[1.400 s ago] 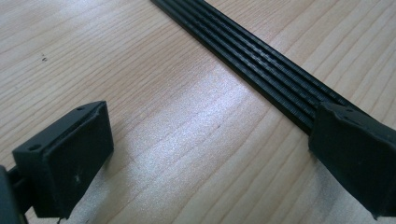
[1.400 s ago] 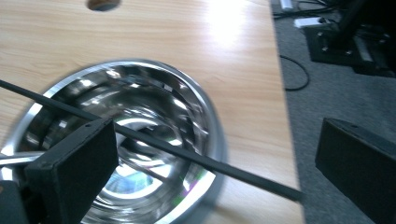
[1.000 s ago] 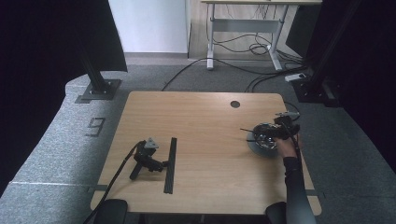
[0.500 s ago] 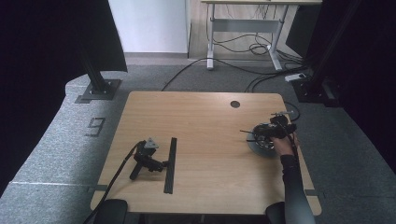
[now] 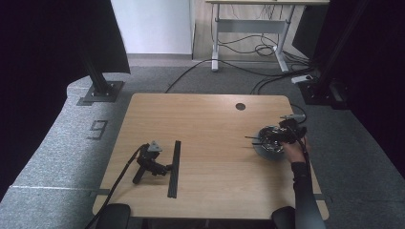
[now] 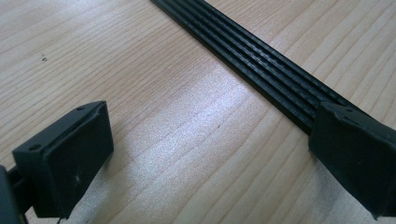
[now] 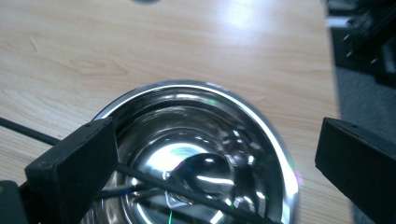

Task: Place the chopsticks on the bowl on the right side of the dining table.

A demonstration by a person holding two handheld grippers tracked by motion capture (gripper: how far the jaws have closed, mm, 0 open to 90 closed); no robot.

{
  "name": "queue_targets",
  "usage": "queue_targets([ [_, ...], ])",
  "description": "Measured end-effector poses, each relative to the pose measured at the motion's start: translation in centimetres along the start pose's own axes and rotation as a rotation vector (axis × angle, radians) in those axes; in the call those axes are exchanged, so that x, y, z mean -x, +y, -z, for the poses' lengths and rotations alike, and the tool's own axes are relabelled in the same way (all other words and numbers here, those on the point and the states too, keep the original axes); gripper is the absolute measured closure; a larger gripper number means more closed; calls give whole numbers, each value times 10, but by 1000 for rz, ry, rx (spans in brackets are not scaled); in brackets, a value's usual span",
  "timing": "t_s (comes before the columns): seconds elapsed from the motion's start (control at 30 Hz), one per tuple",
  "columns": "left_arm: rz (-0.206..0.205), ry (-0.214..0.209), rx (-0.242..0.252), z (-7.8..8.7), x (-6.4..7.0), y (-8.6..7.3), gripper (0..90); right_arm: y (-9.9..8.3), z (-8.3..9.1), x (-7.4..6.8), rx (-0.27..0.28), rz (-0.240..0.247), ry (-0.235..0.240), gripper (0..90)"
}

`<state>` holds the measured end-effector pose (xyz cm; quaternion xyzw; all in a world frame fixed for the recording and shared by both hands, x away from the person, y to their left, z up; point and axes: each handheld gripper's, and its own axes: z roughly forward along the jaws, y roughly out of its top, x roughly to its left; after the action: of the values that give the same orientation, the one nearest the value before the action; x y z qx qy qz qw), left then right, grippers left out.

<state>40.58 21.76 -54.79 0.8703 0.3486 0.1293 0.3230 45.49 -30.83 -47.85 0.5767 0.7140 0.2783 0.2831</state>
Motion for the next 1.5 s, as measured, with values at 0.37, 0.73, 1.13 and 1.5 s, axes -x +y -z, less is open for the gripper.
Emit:
queue_targets([
  [0.37, 0, 0, 0, 0, 0, 0, 0, -45, 24, 18, 26, -51, -29, 0],
  [0.73, 0, 0, 0, 0, 0, 0, 0, -59, 10, 9, 12, -40, -23, 0],
  [1.13, 0, 0, 1, 0, 0, 0, 0, -60, 2, 8, 10, -38, -13, 0],
  [1.5, 0, 0, 1, 0, 0, 0, 0, -63, -3, 14, 12, -52, -15, 0],
])
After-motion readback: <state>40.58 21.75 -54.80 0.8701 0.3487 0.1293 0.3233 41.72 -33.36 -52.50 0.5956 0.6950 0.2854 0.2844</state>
